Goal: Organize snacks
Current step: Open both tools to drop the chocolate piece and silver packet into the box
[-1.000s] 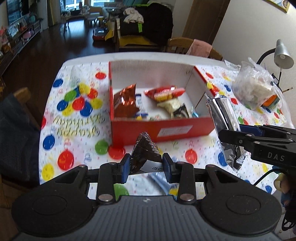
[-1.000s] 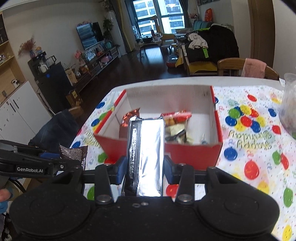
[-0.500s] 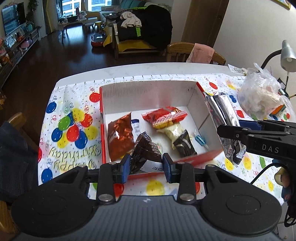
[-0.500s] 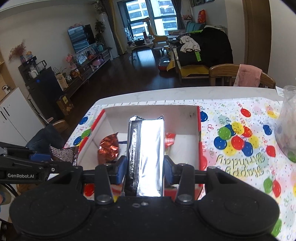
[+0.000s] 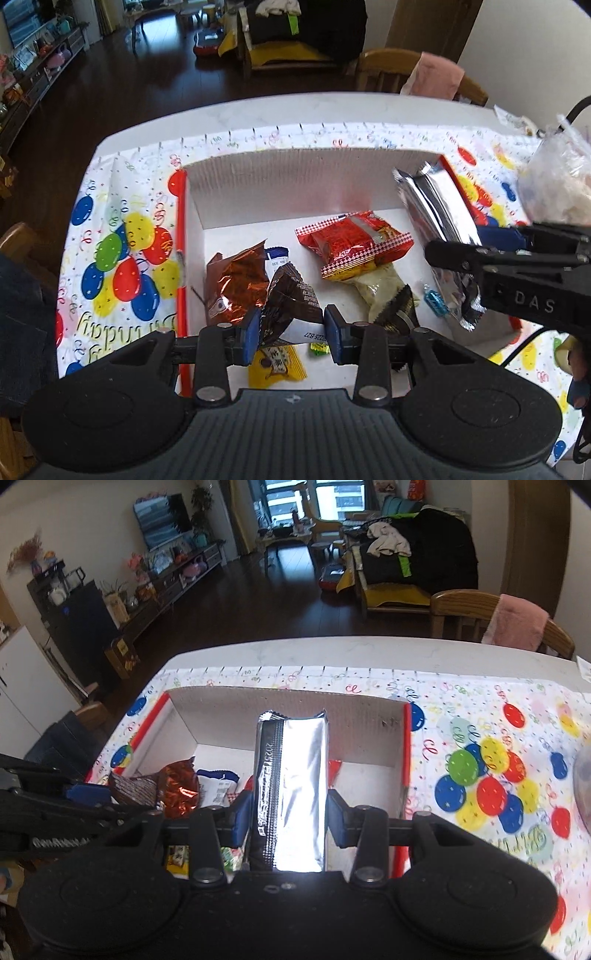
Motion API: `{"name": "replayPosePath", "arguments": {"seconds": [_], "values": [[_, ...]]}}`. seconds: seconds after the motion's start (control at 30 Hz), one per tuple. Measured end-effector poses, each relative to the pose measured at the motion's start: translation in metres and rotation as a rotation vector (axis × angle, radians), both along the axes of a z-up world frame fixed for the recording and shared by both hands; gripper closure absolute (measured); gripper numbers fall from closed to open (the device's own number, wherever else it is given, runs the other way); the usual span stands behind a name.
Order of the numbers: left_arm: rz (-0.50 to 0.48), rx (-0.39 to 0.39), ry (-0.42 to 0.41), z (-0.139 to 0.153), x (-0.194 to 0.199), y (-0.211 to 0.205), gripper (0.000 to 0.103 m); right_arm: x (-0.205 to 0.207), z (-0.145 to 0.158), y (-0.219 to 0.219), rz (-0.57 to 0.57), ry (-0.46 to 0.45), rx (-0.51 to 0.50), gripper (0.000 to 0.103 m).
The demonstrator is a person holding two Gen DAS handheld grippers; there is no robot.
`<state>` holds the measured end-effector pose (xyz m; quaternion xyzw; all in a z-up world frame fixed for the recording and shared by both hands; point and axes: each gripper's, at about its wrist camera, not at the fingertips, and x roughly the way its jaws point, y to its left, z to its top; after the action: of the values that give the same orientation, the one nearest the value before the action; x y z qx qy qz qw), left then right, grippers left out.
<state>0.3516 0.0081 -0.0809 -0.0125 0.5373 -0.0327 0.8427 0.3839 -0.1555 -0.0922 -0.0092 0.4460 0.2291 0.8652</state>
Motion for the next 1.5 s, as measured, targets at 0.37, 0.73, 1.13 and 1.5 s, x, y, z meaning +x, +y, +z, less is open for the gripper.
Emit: {"name": "replayPosePath", "arguments": {"seconds": [0.37, 0.73, 1.13, 1.5], "values": [[-0.073, 0.051, 0.118, -0.037, 0.032, -0.020, 0.067, 0.047, -0.024, 0.032, 0.111, 0.069, -0.089, 0.063], [-0.120, 0.067, 0.211, -0.058, 0.051, -0.031, 0.067, 0.060, -0.041, 0.052, 0.191, 0.117, -0.168, 0.063], [-0.114, 0.046, 0.216, -0.065, 0.052, -0.034, 0.064, 0.059, -0.036, 0.048, 0.176, 0.100, -0.166, 0.059], [-0.080, -0.001, 0.140, -0.039, 0.029, -0.019, 0.055, 0.033, -0.004, 0.031, 0.139, 0.057, -0.102, 0.051]]}}
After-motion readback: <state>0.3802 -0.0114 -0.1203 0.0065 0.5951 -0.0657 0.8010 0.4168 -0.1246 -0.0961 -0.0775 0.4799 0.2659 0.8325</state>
